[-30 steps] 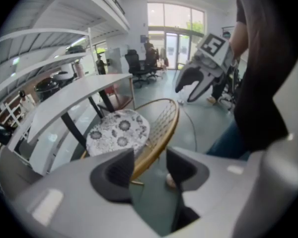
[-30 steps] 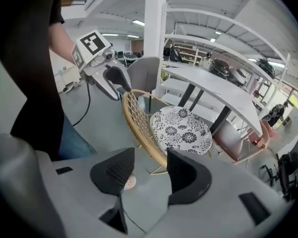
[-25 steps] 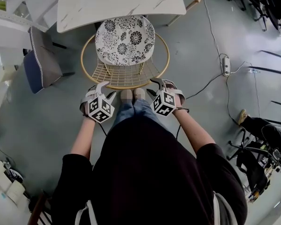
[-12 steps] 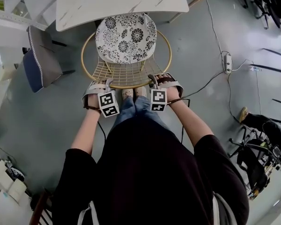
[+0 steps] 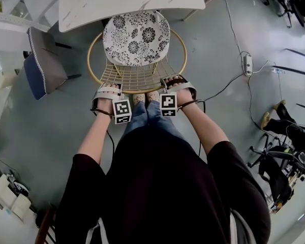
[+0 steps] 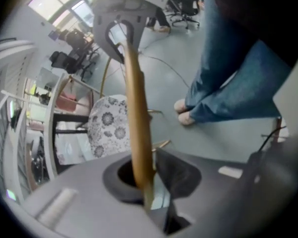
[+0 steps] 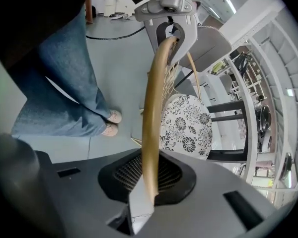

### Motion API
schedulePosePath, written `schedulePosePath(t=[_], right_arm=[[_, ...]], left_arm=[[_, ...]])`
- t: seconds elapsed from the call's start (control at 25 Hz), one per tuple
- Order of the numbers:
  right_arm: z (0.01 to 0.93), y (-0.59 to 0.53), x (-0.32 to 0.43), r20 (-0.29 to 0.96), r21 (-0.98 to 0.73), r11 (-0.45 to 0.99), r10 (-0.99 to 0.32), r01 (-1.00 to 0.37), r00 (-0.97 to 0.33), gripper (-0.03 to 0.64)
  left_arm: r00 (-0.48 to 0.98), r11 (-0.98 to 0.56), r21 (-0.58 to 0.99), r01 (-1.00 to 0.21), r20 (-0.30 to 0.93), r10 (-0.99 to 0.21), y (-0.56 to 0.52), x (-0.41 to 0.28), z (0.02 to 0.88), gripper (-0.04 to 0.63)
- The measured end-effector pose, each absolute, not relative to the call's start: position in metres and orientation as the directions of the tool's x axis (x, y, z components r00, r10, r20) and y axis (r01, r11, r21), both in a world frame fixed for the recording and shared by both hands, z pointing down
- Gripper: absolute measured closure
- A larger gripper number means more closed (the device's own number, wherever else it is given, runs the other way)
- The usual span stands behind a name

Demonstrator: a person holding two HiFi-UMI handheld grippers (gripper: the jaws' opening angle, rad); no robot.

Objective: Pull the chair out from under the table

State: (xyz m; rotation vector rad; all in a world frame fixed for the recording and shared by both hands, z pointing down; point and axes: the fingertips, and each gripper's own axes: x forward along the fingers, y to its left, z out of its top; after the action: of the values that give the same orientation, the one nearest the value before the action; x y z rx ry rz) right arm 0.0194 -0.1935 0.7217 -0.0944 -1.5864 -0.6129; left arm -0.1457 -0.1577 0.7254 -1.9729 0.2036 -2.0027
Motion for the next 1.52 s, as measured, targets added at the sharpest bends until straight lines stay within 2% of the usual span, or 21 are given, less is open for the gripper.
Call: schedulePosePath(t=[0.08, 0.36, 0.76, 1.16, 1.52], right_arm=[[0.723, -0.192, 0.020, 0.947, 0.319, 0.844, -0.298, 0.431, -0.117, 0.566], [0.723, -0.191, 0.021, 0.954, 0.297, 0.849, -0.288, 0.437, -0.088, 0.571], [0.725, -0.185, 0.020, 0.960, 0.272, 0.875, -0.273, 0.401, -0.055, 0.571], [0.723, -0.150, 0.027, 0.964, 0.262, 0.882, -0.262, 0.391, -0.055, 0.571], [0.723, -0.107, 0.046, 0.966, 0.256, 0.867, -0.251, 0.427, -0.071, 0.571]], left_arm=[[0.007, -0.935, -0.327, 0.135, 0.944, -0.329, -0.159, -0.146, 0.726, 0.557], [-0.006, -0.957, -0.281, 0.078, 0.959, -0.282, -0.159, -0.145, 0.726, 0.557], [0.008, -0.962, -0.260, 0.082, 0.965, -0.260, -0.154, -0.147, 0.726, 0.557], [0.006, -0.967, -0.244, 0.078, 0.970, -0.244, -0.124, -0.140, 0.725, 0.557], [-0.005, -0.975, -0.221, 0.025, 0.975, -0.221, -0.073, -0.120, 0.726, 0.555]])
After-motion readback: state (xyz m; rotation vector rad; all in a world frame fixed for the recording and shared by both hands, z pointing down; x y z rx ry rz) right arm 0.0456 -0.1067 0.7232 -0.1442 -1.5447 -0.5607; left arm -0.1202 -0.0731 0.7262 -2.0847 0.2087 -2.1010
